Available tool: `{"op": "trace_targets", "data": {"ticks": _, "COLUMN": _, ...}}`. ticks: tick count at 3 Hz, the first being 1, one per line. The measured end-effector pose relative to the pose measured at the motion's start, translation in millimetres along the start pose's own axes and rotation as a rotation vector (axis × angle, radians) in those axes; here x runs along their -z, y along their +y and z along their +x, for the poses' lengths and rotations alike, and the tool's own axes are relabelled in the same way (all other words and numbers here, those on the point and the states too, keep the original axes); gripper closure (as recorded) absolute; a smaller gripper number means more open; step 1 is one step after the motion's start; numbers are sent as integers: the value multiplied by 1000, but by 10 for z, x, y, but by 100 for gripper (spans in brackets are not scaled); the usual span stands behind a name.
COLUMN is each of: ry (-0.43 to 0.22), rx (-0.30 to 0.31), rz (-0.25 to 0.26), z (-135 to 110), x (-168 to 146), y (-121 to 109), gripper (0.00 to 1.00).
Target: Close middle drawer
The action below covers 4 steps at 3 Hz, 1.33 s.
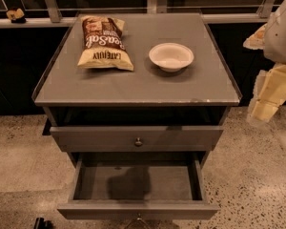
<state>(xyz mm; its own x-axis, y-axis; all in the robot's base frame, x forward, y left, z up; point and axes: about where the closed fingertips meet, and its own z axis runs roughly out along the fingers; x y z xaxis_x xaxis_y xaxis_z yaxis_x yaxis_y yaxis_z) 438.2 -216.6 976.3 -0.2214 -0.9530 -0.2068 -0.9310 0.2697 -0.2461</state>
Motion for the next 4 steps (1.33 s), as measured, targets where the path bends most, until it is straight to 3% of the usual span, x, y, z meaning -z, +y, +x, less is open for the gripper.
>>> {"op": "trace_targets", "data": {"ticks": 1, "ry": 0, "rx": 0, "rz": 0, "z": 0, "x": 0, "y": 0, "gripper": 0}}
{"op": "trace_targets", "data": {"ticks": 2, "ry": -4, "rx": 10, "rz": 39, "z": 63, "x": 166, "y": 103, "gripper": 0}}
{"op": "trace_targets", "data": {"ticks": 3, "ry": 42, "rx": -28, "rz": 72, "z": 303, "x": 214, "y": 358, "gripper": 0}}
{"op": "trace_targets", "data": {"ticks": 4, "ry": 100, "rx": -88, "rz": 42, "z": 614, "x": -20, "y": 669, "gripper": 0}}
